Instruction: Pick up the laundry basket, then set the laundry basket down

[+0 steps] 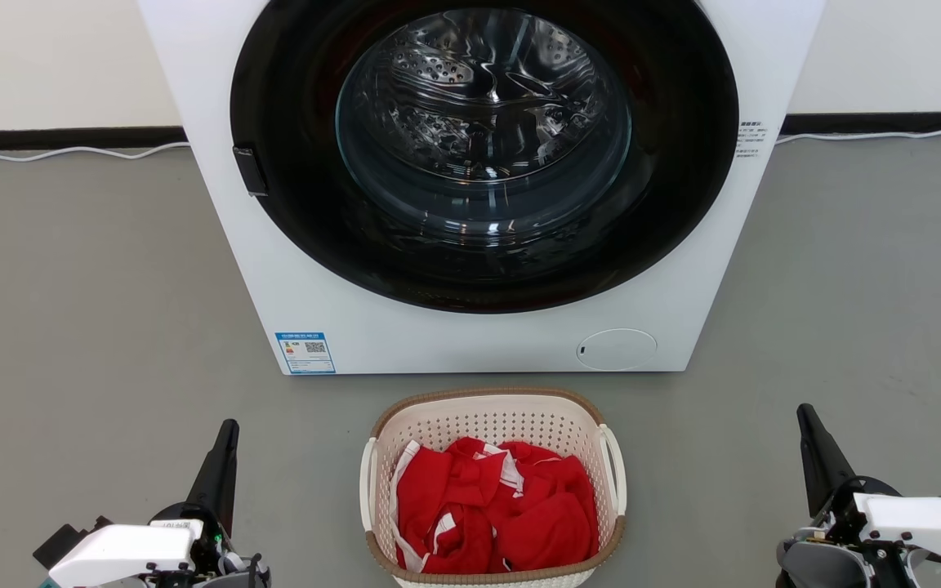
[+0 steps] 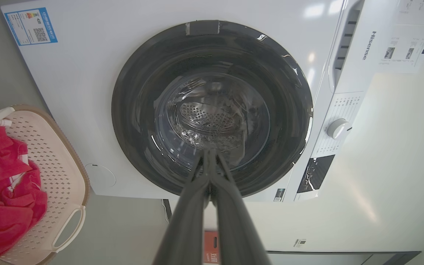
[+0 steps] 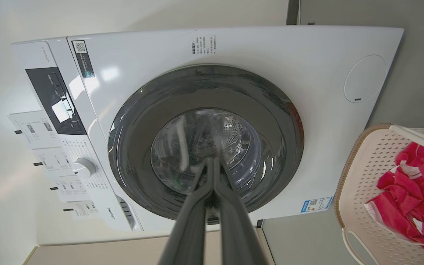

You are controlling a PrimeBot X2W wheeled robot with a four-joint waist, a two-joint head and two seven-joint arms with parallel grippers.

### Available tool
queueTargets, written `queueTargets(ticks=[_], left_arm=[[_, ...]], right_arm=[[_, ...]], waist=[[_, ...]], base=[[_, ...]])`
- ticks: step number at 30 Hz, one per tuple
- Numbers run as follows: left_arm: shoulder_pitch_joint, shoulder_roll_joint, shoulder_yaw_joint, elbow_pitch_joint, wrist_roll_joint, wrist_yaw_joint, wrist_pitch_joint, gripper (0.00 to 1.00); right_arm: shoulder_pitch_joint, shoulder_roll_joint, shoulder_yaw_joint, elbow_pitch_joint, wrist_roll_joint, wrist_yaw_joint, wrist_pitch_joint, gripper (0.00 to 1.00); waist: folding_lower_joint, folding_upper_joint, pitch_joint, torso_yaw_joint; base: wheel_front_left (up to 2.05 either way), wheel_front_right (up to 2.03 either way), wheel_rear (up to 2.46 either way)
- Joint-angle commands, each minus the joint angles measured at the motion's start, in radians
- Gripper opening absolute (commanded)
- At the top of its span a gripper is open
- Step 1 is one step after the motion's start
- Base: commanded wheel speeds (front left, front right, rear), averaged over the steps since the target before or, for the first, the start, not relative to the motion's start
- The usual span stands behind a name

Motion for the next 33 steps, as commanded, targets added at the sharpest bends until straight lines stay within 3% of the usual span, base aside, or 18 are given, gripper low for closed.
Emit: queueTargets(ticks=[1, 33], left_arm=[[-0.056, 0.014, 0.031, -0.029, -0.005, -0.007, 0.006, 0.0], [-0.056, 0.014, 0.031, -0.029, -0.005, -0.007, 0.006, 0.0]], right_arm=[[-0.041, -0.005, 0.019, -0.031, 0.006, 0.007, 0.011, 0.0], [-0.041, -0.005, 0.019, -0.031, 0.006, 0.007, 0.011, 0.0]], waist=[[0.0, -0.0001, 0.0, 0.0], [0.0, -0.0001, 0.0, 0.0]], base=[[0.0, 0.0, 0.0], [0.0, 0.0, 0.0]])
